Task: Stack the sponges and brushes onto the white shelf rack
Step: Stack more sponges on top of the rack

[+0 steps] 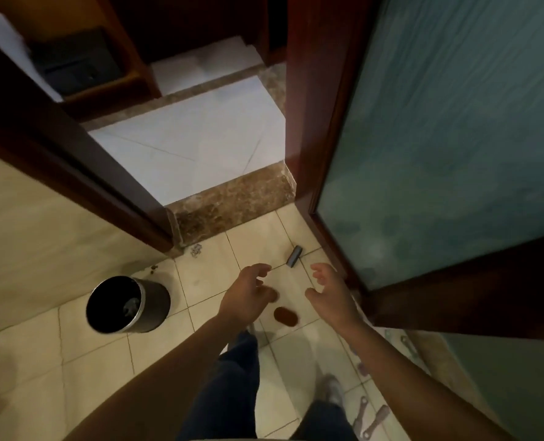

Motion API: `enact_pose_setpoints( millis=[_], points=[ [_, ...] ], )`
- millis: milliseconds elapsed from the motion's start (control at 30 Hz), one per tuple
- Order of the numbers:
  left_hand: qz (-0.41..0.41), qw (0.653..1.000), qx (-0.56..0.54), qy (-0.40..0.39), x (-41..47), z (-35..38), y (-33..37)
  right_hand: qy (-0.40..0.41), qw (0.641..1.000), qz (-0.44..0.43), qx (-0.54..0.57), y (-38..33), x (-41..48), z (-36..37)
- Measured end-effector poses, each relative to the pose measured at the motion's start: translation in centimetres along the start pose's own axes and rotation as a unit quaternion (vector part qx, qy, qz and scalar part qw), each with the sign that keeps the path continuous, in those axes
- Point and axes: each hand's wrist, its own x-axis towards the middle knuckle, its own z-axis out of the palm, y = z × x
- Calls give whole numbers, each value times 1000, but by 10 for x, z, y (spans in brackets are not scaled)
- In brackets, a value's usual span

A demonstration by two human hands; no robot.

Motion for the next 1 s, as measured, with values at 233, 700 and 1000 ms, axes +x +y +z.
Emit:
enact_pose_setpoints(
  millis=[233, 700, 1000],
  points=[
    [28, 989, 106, -103, 111, -6, -68, 53, 992, 105, 44, 42, 58, 76],
    [68, 959, 191, -195, 293, 154, -291, -22, 977, 189, -91, 257, 214, 231],
    [136, 899, 350, -226, 357, 266, -458, -95, 956, 161, -228, 407, 279, 349]
  ],
)
